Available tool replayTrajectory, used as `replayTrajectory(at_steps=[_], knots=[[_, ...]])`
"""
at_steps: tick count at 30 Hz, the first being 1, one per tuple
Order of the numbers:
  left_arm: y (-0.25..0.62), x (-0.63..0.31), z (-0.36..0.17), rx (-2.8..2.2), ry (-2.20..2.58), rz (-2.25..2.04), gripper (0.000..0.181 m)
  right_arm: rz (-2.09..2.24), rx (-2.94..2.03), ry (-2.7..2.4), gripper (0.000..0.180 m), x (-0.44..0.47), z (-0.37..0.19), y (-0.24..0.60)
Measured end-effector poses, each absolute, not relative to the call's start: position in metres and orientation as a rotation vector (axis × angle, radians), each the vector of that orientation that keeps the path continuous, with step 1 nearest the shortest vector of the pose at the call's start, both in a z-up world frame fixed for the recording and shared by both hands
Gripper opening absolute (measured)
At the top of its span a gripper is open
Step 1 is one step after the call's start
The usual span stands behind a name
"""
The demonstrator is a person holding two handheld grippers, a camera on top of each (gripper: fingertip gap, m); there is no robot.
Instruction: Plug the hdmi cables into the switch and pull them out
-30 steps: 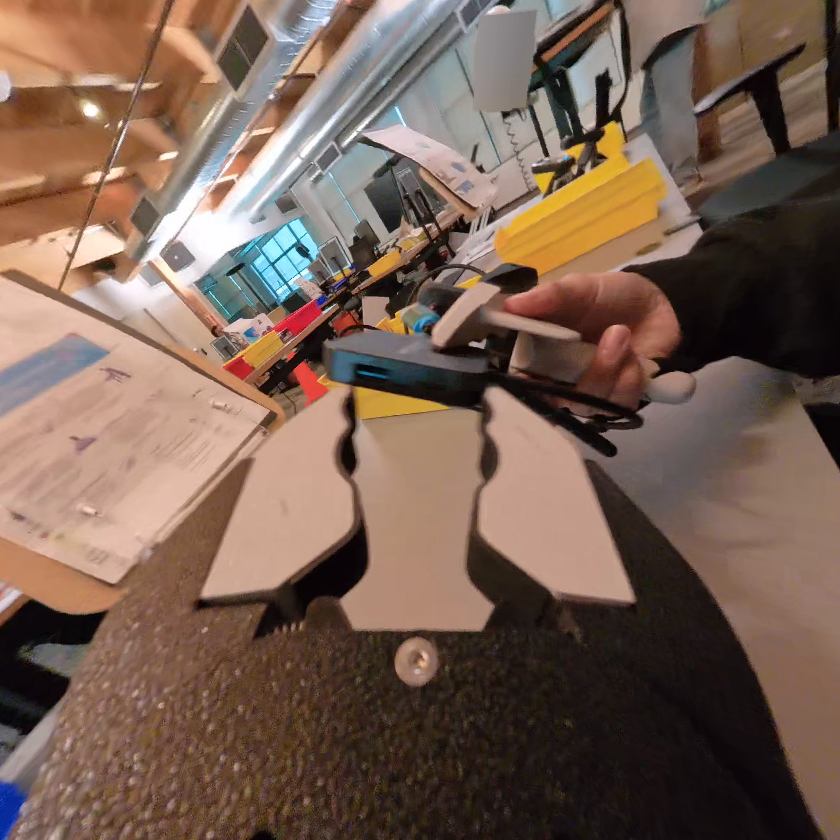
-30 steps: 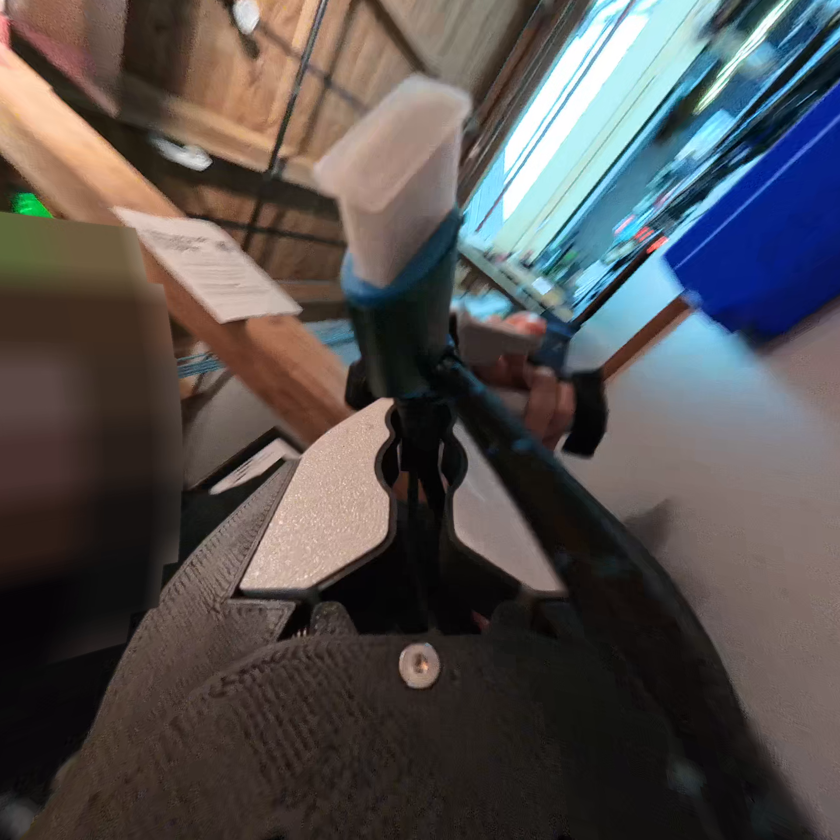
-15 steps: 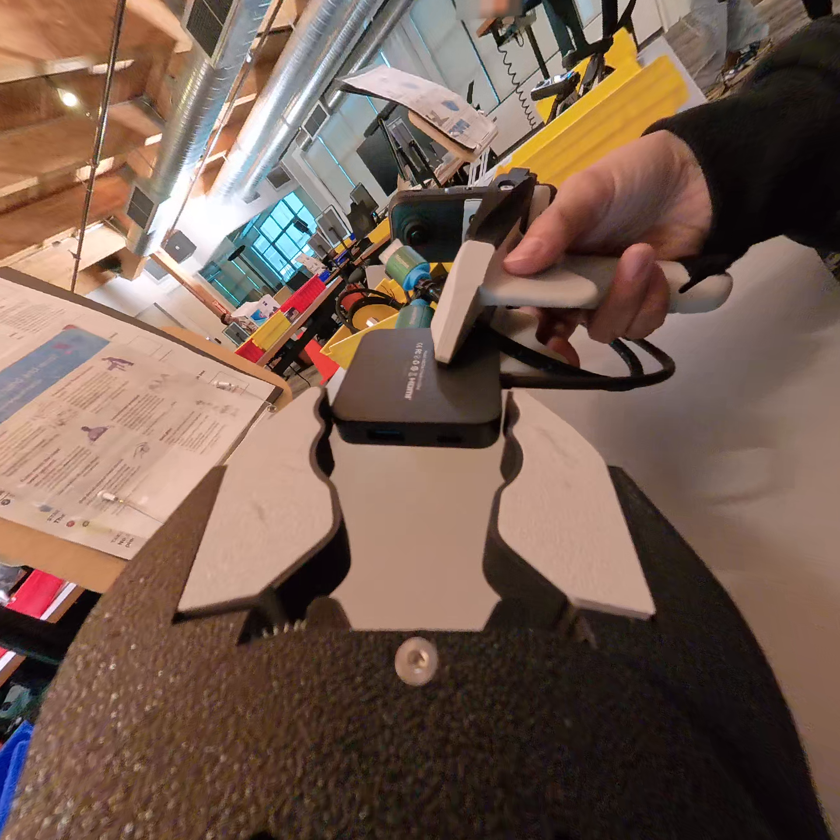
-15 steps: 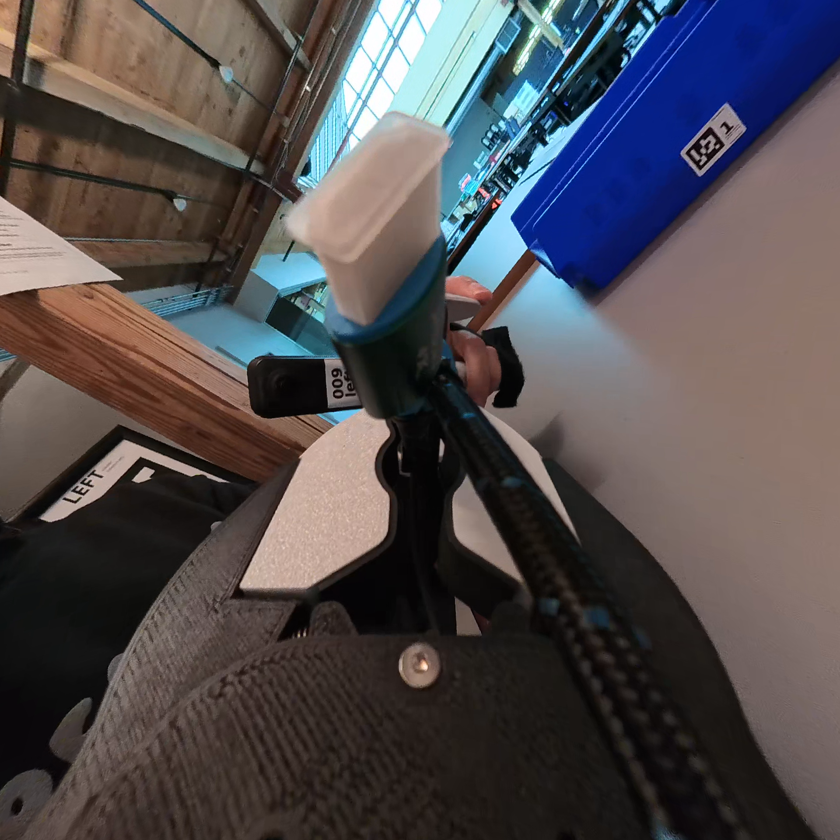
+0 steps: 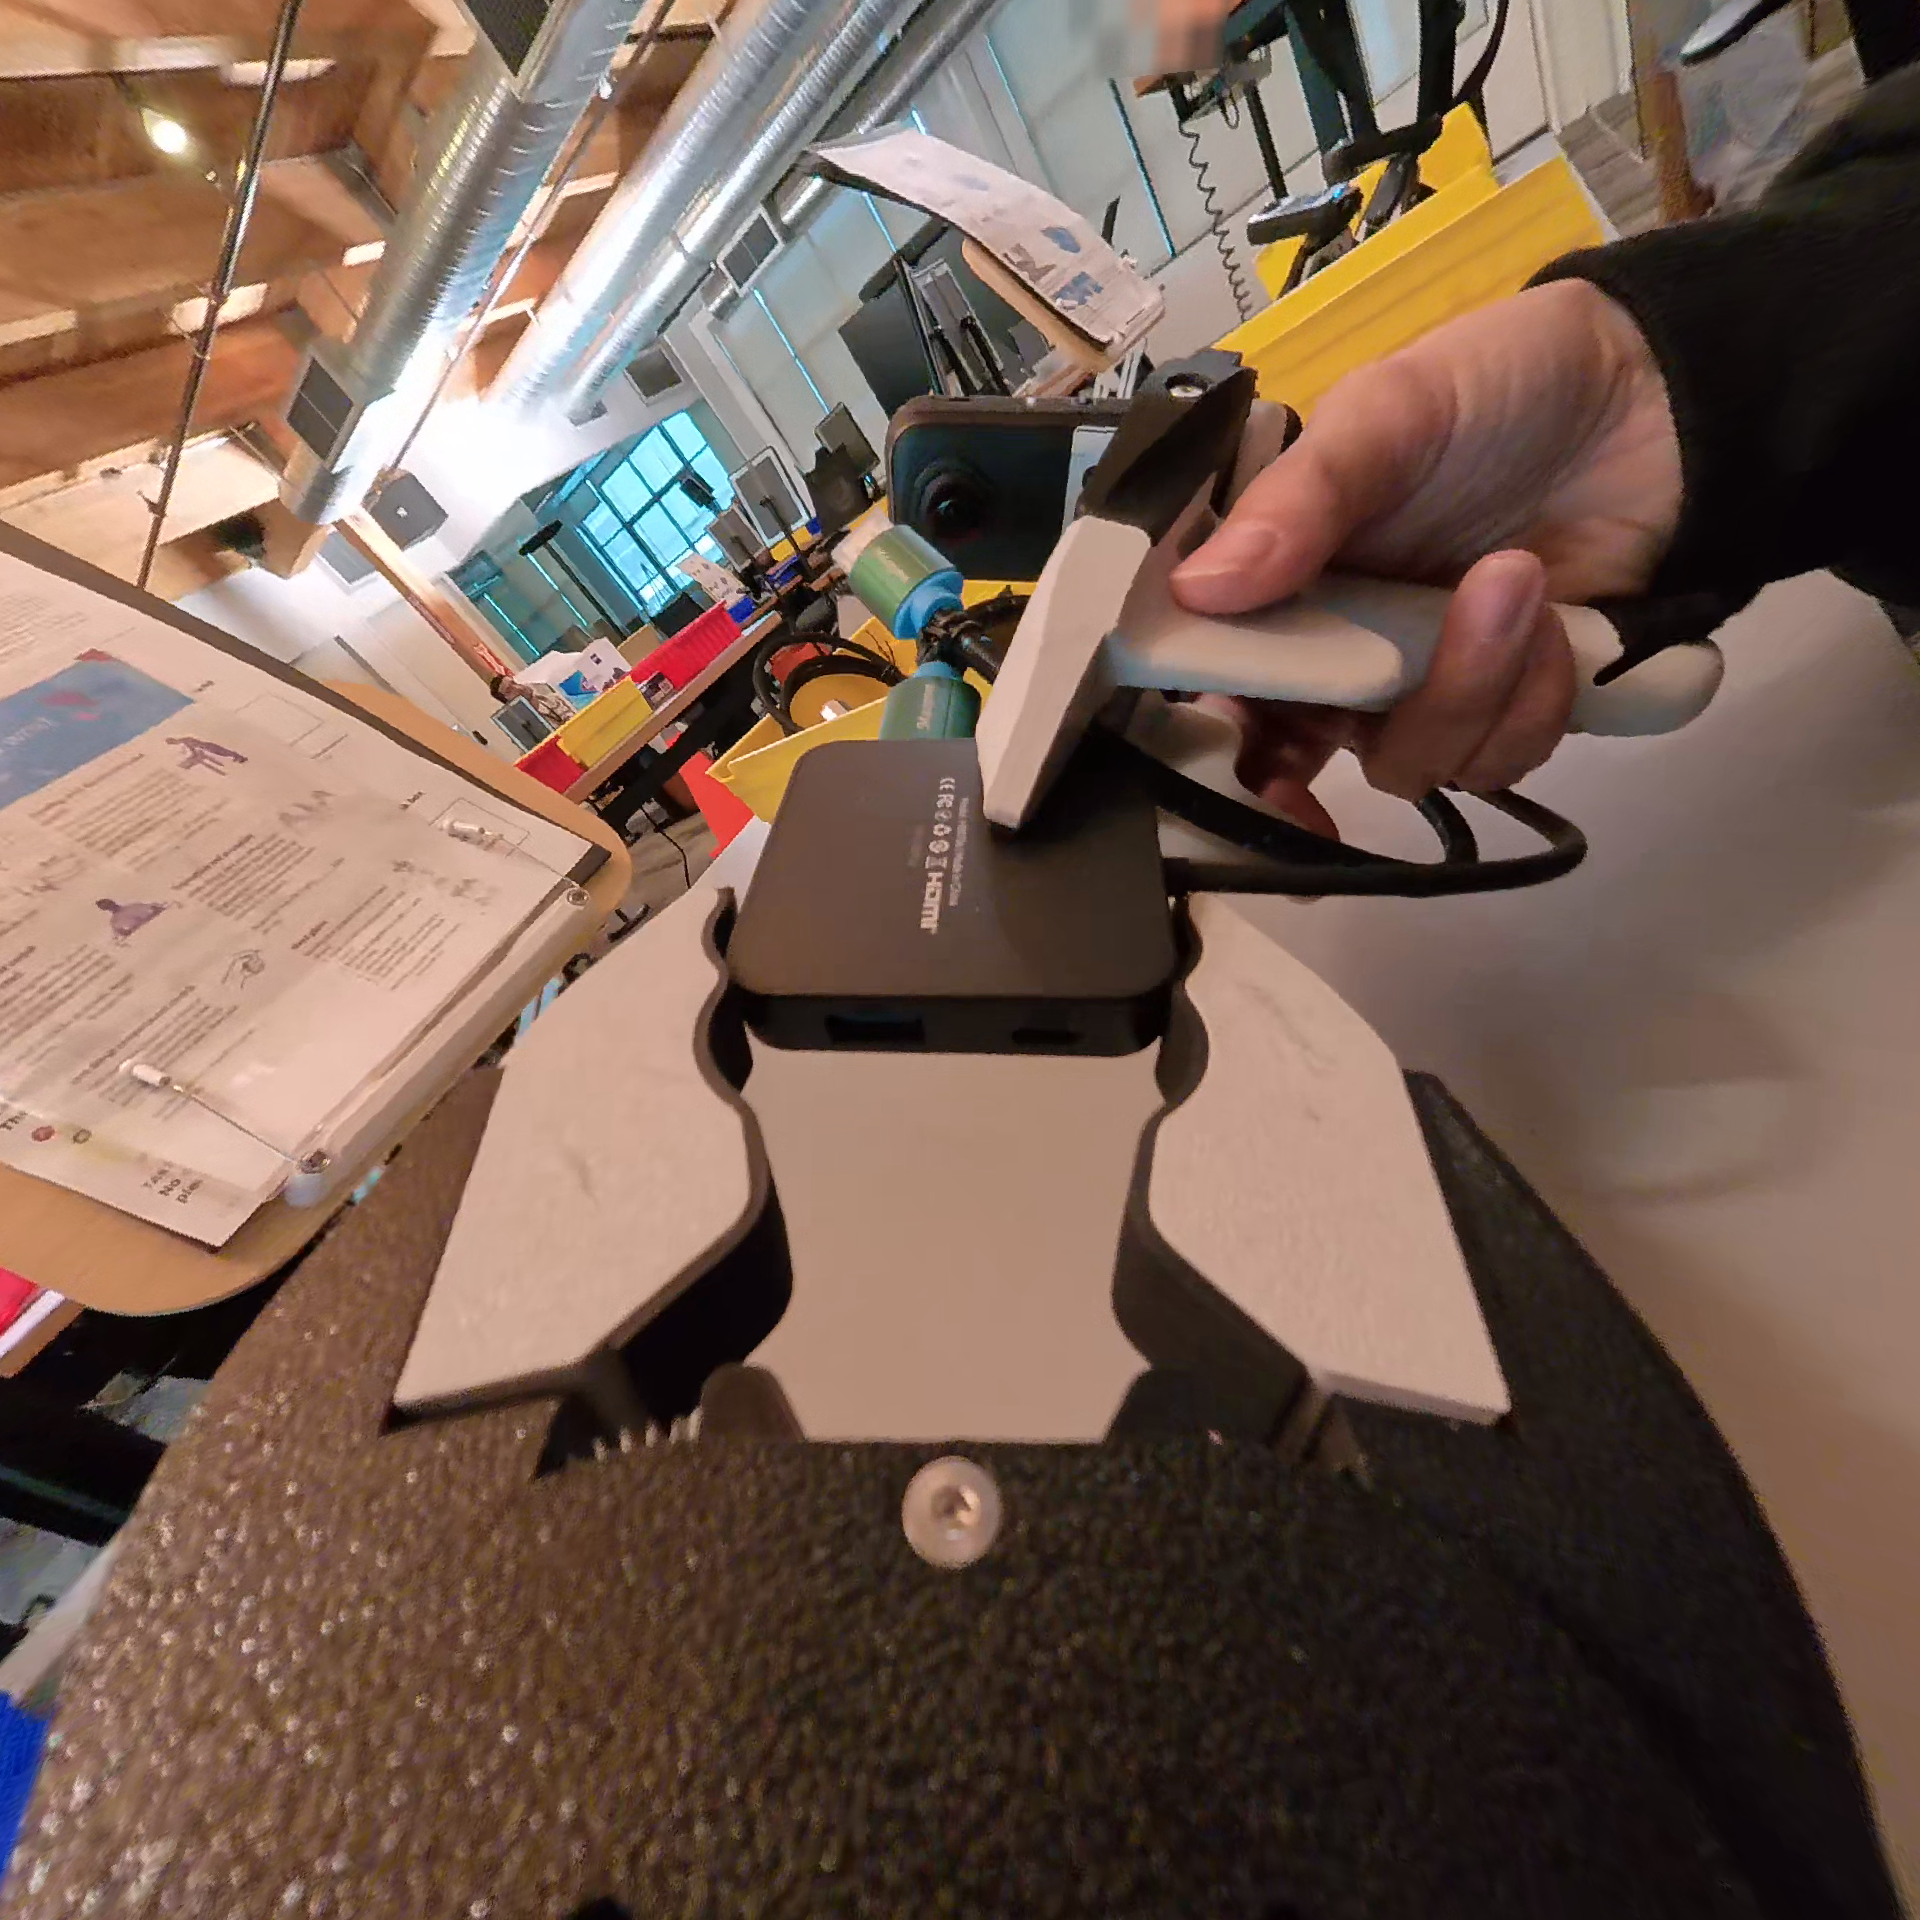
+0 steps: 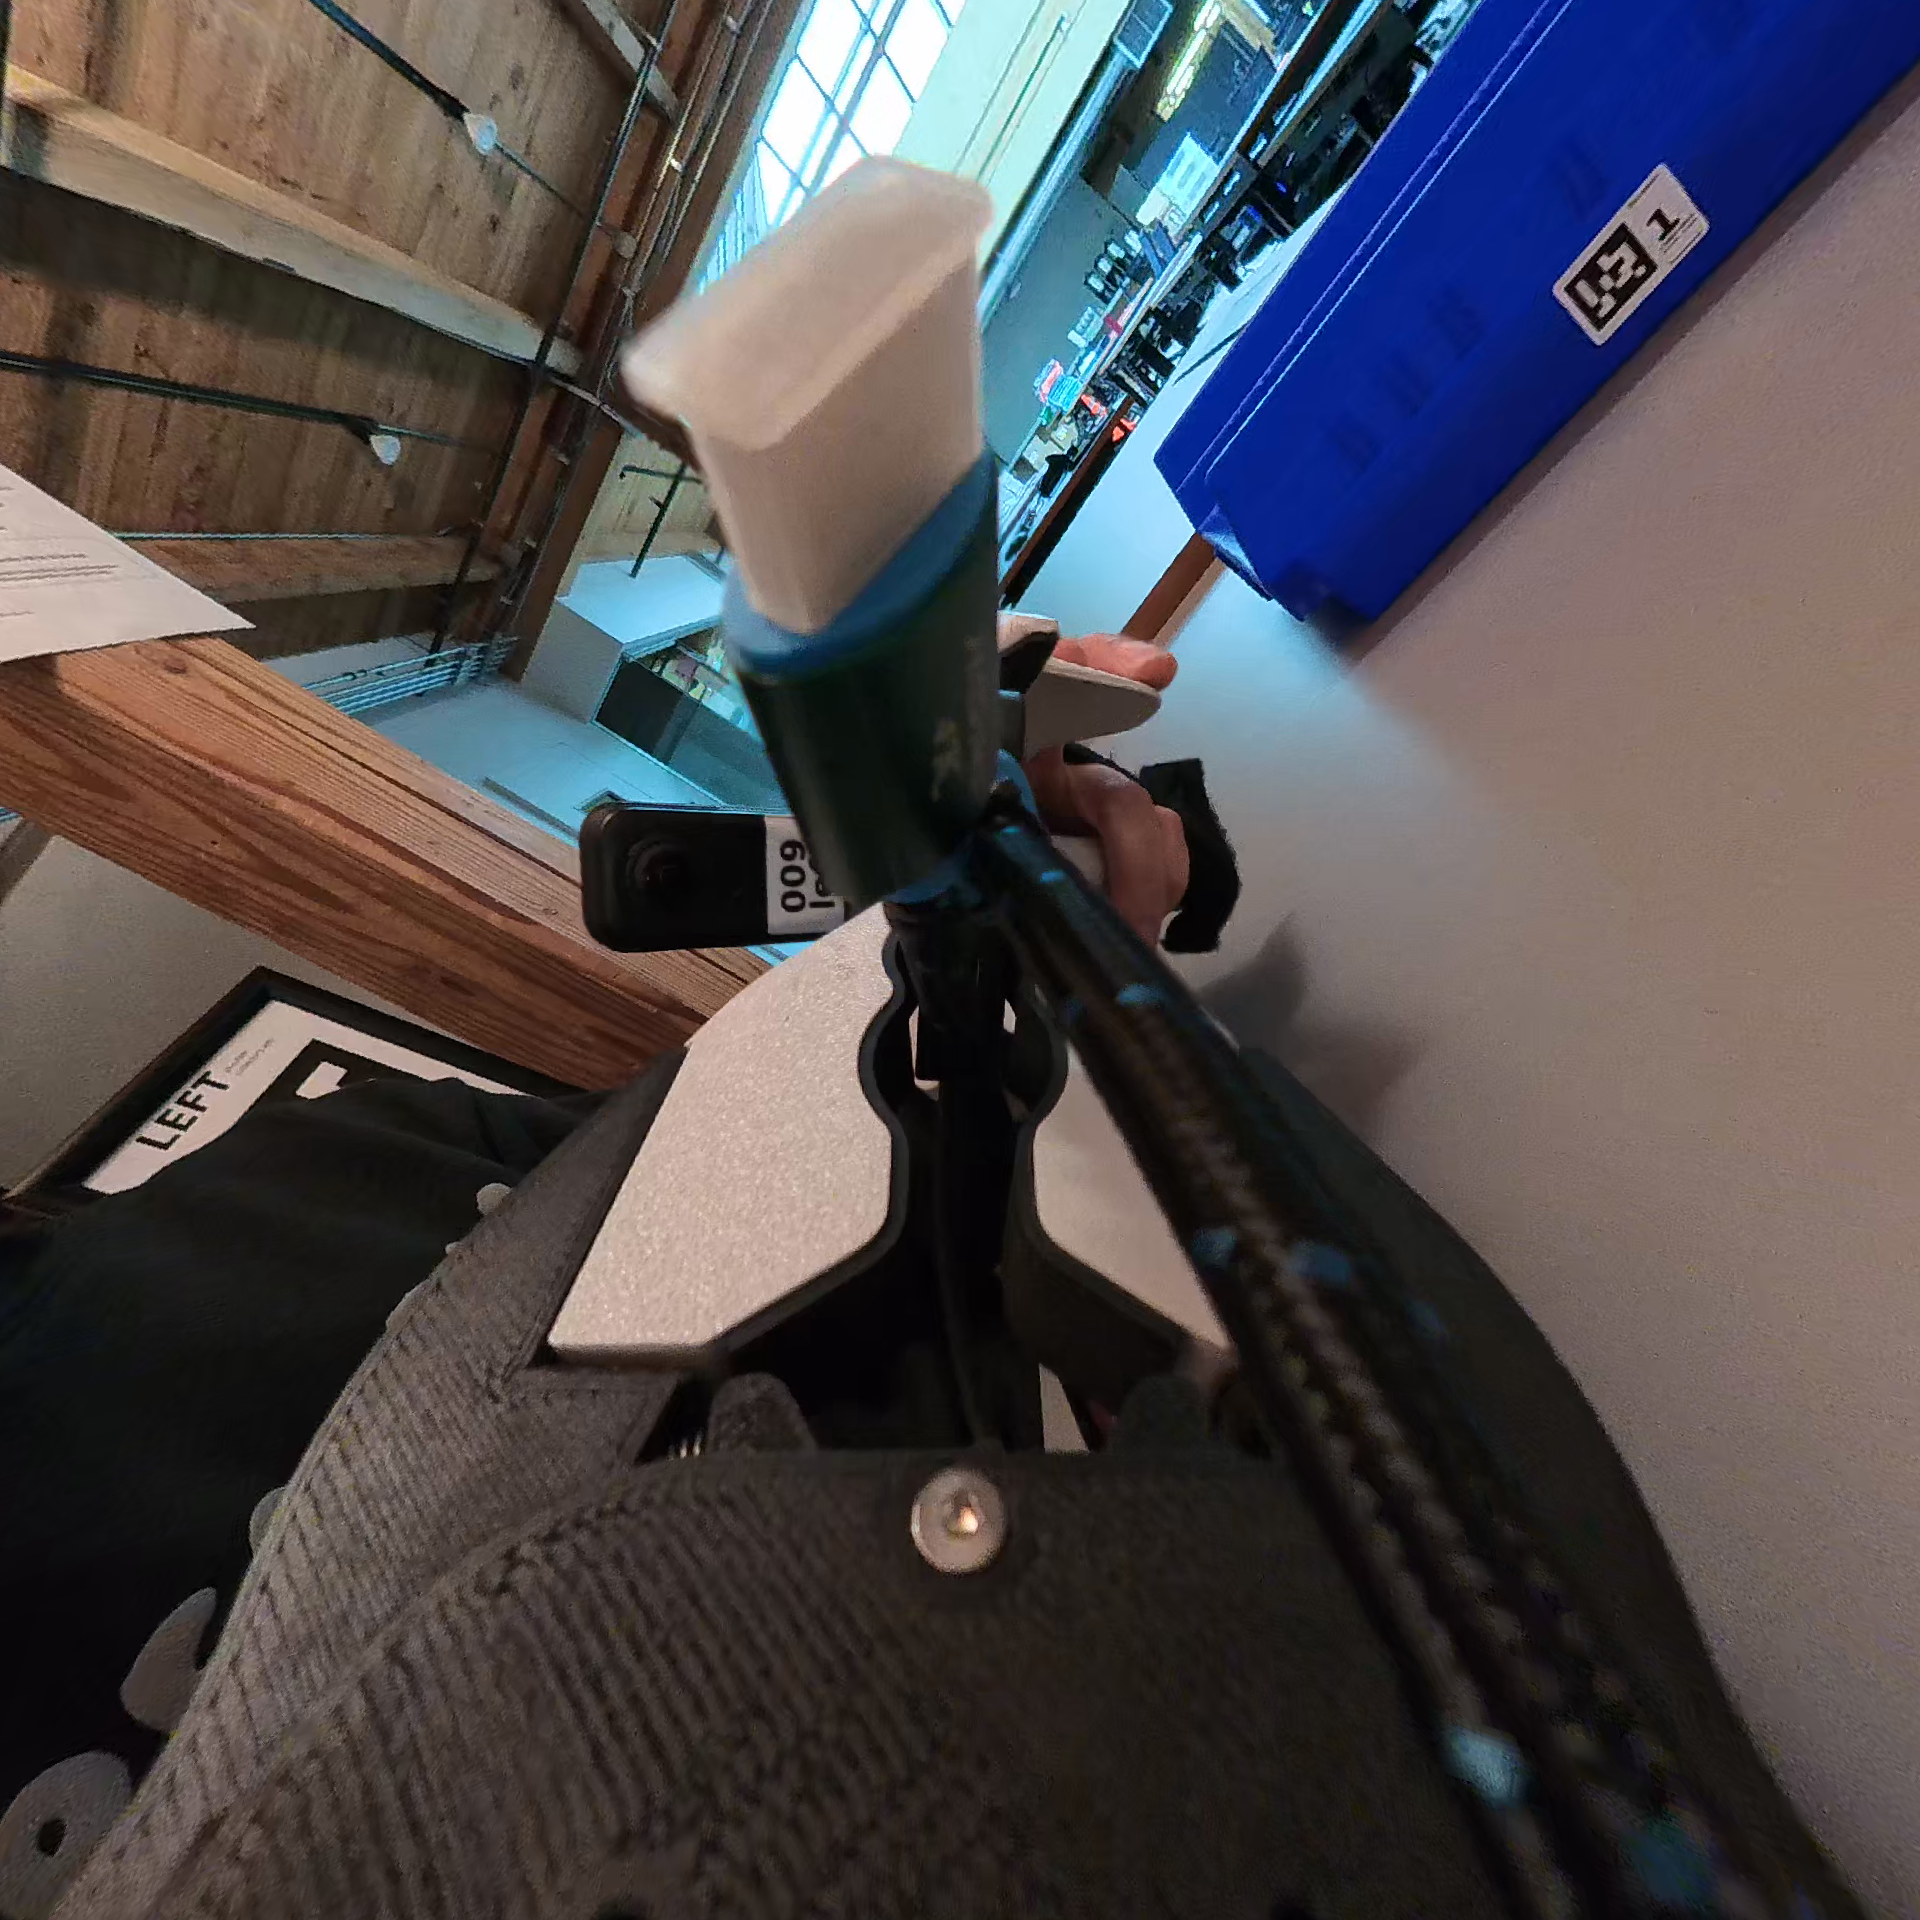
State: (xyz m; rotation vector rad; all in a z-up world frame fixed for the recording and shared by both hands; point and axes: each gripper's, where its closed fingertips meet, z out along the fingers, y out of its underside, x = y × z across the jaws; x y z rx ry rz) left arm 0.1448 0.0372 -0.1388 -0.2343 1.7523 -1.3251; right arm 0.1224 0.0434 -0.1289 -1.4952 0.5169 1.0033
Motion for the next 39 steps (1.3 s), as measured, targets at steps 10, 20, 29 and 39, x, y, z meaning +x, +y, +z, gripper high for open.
replayTrajectory(at_steps=[10, 20, 29, 39], knots=[[0.037, 0.153, -0.145, -0.371, 1.776, -1.41, 0.075, 0.946, -1.492, 0.512, 0.022, 0.132, -0.132, 0.043], [0.063, 0.154, -0.149, -0.43, 1.822, -1.472, 0.075, 0.453, -1.802, 0.086, 0.056, 0.125, -0.105, -0.006], [0.03, 0.125, -0.16, -0.202, 2.039, -1.545, 0.075, -0.245, -1.974, -0.195, 0.061, 0.144, -0.117, -0.018], [0.011, 0.116, -0.18, -0.127, 2.165, -1.494, 0.075, -0.19, -2.21, -0.31, 0.04, 0.137, -0.167, -0.016]])
